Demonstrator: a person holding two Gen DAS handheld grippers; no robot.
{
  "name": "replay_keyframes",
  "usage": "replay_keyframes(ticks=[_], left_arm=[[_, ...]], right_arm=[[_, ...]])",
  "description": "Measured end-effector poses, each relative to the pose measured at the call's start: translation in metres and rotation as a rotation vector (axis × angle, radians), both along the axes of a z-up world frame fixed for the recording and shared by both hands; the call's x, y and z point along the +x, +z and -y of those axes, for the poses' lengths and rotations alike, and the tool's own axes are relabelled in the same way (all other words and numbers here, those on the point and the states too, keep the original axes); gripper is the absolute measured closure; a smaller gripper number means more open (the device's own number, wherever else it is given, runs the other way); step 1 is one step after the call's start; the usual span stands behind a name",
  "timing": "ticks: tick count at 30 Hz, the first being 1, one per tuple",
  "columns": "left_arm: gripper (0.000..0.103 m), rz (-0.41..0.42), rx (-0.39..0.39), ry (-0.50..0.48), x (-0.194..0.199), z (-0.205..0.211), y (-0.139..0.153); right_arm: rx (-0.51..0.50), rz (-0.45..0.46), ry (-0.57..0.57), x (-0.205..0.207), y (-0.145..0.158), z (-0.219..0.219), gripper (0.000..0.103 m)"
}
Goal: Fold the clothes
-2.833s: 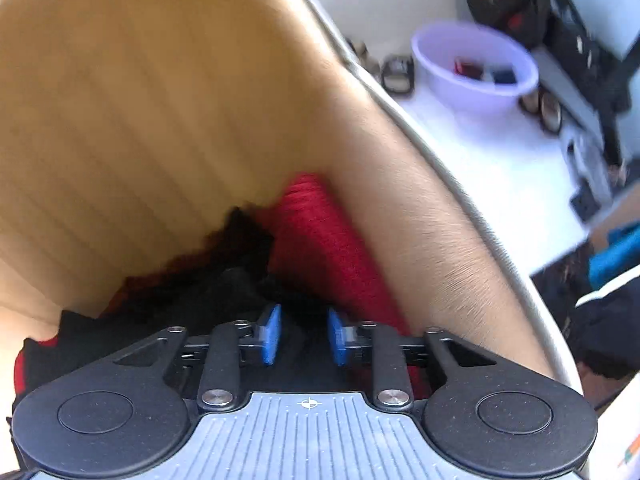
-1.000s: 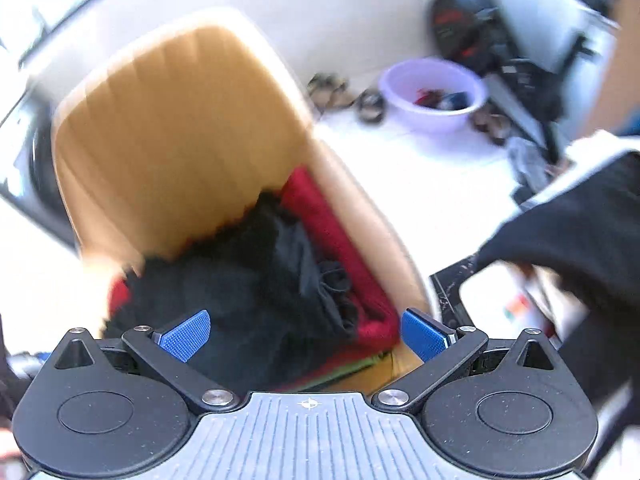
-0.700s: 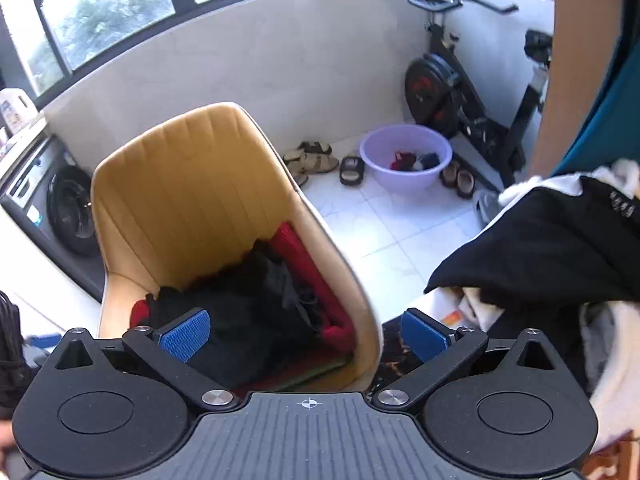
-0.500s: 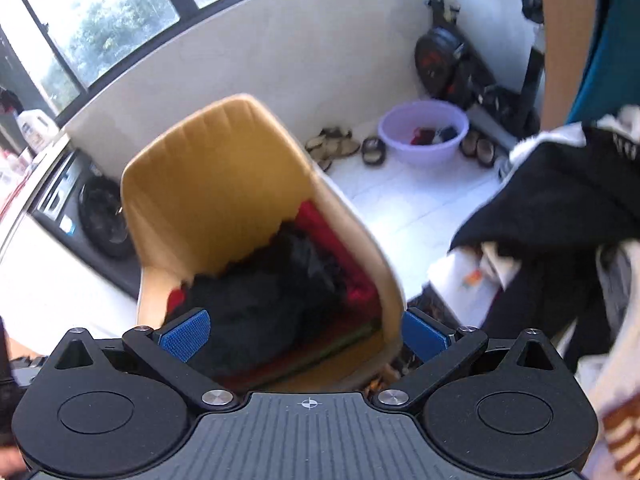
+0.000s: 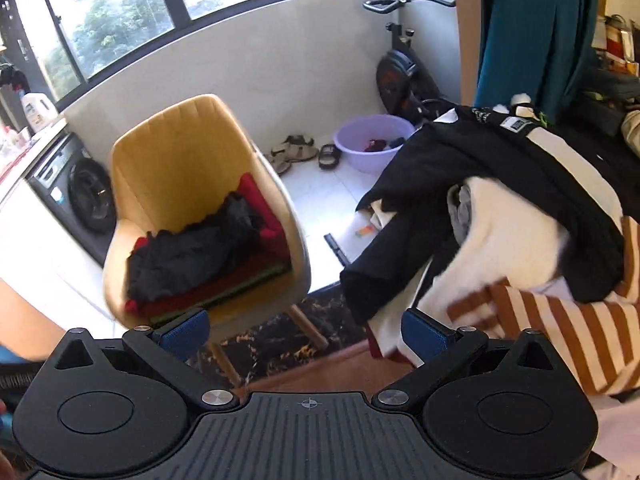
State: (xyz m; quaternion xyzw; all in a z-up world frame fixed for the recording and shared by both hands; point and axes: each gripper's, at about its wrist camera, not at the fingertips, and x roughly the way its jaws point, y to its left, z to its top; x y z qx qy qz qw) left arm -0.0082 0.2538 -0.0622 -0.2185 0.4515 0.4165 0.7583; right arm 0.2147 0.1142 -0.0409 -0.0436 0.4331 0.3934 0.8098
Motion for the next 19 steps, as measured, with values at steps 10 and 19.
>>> replay_keyframes(ticks=[10,19], left_arm=[[0.000,0.045,-0.008,-0.041,-0.052,0.041,0.018],[0.000,0.060,-0.029,0.002,-0.109,0.048,0.021]], right_arm=[[0.026,0.051,0.024,-0.052,0.028,0.016,0.001],[-0.030,0.028,0.063,-0.112,0.029,0.011,0.001]])
